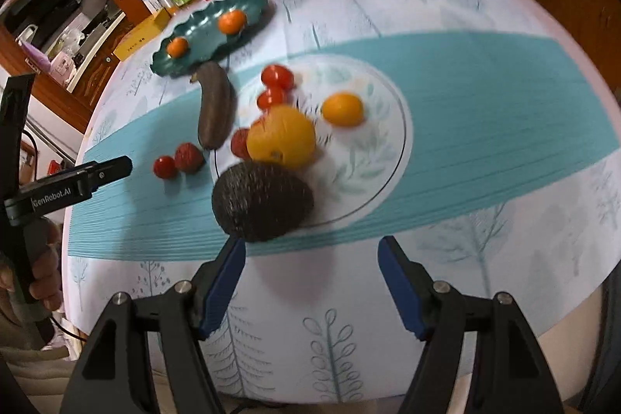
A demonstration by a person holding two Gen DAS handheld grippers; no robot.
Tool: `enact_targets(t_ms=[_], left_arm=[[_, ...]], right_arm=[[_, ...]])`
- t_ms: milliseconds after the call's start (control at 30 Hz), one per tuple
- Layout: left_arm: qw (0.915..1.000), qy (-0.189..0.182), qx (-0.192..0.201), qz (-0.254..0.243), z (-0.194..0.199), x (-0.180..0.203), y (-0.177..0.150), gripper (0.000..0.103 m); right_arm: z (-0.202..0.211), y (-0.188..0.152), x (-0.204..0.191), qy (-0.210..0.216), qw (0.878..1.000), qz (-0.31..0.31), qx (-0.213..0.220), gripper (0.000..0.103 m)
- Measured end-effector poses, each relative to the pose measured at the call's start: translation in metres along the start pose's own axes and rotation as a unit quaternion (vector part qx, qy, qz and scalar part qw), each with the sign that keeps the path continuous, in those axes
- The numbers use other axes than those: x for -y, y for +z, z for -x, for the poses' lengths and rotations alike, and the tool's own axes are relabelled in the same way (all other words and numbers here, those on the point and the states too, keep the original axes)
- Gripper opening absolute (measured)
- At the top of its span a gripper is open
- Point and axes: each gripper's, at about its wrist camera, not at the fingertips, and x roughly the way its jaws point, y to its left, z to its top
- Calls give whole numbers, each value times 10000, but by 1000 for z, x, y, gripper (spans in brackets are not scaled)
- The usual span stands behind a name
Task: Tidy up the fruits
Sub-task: 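Move both tools back toward the loose fruits, then grasp the red lychee with the left tool while the right tool grasps the avocado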
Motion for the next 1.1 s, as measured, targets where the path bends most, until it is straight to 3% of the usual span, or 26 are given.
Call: enact_targets(t_ms=[167,367,567,733,900,1100], left_arm=[[9994,-50,-37,-335,-10,13,1,87],[9939,89,111,-1091,-25,37,9,87],[9919,-138,33,-1264,-39,44,17,83],[9915,-315,-130,-1258,-48,47,23,65],[9904,-393,-182,-1316,-53,51,24,56],[9875,-418,-140,-1512,-55,61,21,45]], right_arm=[[-12,0,-12,66,9998,196,-29,71],[-29,7,-23,71,9987,491,-80,71],[-40,10,-22,295,9987,381,-140,72],[-42,13,-19,566,9981,220,-109,72],[-39,20,-9,964,9951,-191,47,72],[-42,29,-6,996,9938,-430,246,73]])
